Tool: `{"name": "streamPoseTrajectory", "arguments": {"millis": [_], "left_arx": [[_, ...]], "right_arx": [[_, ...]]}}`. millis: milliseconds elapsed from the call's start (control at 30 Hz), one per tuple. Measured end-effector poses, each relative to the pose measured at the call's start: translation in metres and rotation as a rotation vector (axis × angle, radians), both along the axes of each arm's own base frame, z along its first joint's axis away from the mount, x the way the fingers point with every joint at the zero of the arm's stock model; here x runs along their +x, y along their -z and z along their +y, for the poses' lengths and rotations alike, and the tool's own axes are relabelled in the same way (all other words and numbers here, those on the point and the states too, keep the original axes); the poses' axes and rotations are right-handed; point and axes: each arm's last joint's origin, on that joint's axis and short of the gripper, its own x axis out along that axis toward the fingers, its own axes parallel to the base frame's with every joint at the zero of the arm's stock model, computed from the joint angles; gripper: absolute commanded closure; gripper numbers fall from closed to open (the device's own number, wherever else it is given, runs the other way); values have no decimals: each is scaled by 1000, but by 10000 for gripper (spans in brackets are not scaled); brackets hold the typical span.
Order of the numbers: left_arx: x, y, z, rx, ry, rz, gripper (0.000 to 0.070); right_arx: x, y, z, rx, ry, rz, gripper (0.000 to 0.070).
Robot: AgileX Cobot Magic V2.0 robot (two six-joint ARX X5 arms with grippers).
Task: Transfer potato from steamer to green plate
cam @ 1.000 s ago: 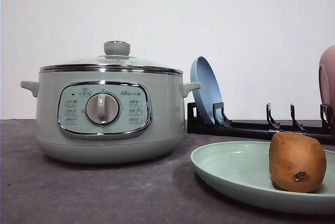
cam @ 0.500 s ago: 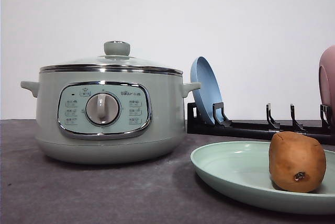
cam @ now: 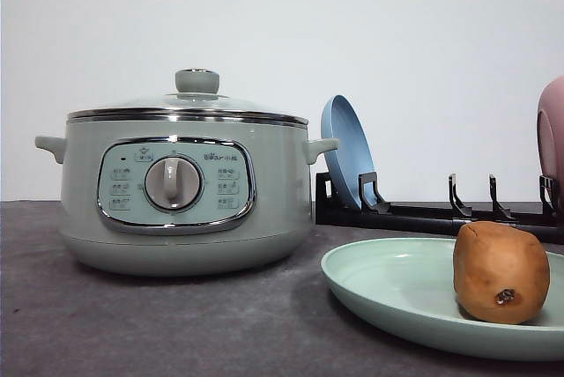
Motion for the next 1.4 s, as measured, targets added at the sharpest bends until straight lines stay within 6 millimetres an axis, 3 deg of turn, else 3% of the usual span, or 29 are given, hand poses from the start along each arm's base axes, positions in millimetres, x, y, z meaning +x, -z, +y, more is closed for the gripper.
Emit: {"name": "streamPoseTrajectory", "arguments": {"millis": [1400], "left_arx": [[0, 0, 0, 0, 0, 0, 688]], "right_arx": [[0, 0, 0, 0, 0, -3, 700]]}}
